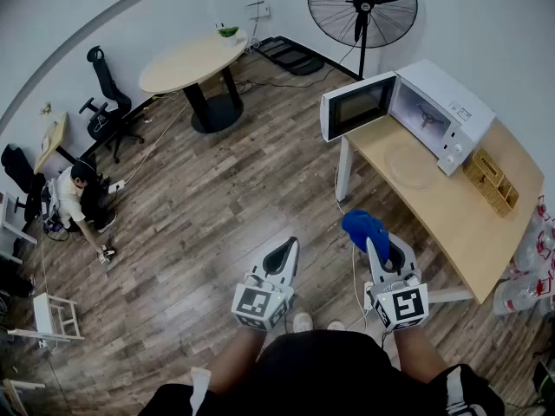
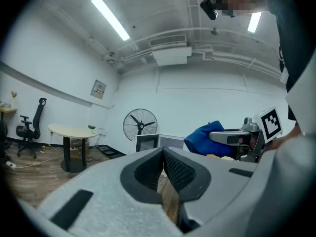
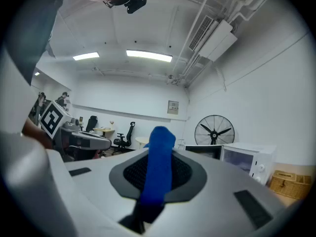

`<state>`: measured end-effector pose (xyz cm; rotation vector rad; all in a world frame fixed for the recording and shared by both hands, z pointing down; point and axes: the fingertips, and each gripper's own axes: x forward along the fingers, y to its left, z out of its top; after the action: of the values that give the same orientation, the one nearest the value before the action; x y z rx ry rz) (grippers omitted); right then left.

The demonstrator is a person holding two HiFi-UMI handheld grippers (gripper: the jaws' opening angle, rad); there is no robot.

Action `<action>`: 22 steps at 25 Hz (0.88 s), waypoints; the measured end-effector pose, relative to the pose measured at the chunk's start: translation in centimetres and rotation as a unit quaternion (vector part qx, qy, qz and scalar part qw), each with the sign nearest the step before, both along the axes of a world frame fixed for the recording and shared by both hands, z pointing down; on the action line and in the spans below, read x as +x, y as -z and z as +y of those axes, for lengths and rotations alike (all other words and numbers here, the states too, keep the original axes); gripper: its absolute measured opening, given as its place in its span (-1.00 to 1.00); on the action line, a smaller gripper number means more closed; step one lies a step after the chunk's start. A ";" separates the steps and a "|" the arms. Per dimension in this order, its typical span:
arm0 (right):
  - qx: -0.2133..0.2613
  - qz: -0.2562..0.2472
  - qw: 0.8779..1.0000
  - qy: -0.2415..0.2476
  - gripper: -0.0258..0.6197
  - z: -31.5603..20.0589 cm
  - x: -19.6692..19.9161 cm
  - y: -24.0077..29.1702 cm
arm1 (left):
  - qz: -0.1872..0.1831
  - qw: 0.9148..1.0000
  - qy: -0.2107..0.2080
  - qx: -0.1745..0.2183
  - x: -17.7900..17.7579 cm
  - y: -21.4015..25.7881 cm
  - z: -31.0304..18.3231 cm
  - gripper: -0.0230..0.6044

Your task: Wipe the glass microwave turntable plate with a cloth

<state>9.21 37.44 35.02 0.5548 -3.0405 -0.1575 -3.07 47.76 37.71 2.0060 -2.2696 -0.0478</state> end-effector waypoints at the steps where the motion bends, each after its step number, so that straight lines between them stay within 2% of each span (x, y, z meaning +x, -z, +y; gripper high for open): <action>1: -0.001 0.000 1.000 0.000 -0.76 0.1 -0.1 0.0 | 0.001 1.000 0.001 0.001 -0.1 0.0 0.1 -0.92; 8: 0.025 0.025 0.999 -0.024 -0.77 1.5 -1.6 0.0 | 0.004 1.000 -0.007 0.002 -1.6 0.1 1.5 -0.92; 16: 0.015 0.017 0.998 -0.056 -0.73 2.4 -2.6 -0.1 | 0.001 1.000 -0.020 0.002 -3.9 0.4 2.4 -0.92; 22: 0.049 0.030 0.996 -0.065 -0.73 1.9 -2.4 0.3 | 0.012 0.999 -0.030 0.002 -4.1 -0.3 1.2 -0.92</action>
<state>6.78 39.38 34.74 0.7382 -2.9404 -0.3135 -7.16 48.95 37.99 2.0625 -2.1943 -0.0709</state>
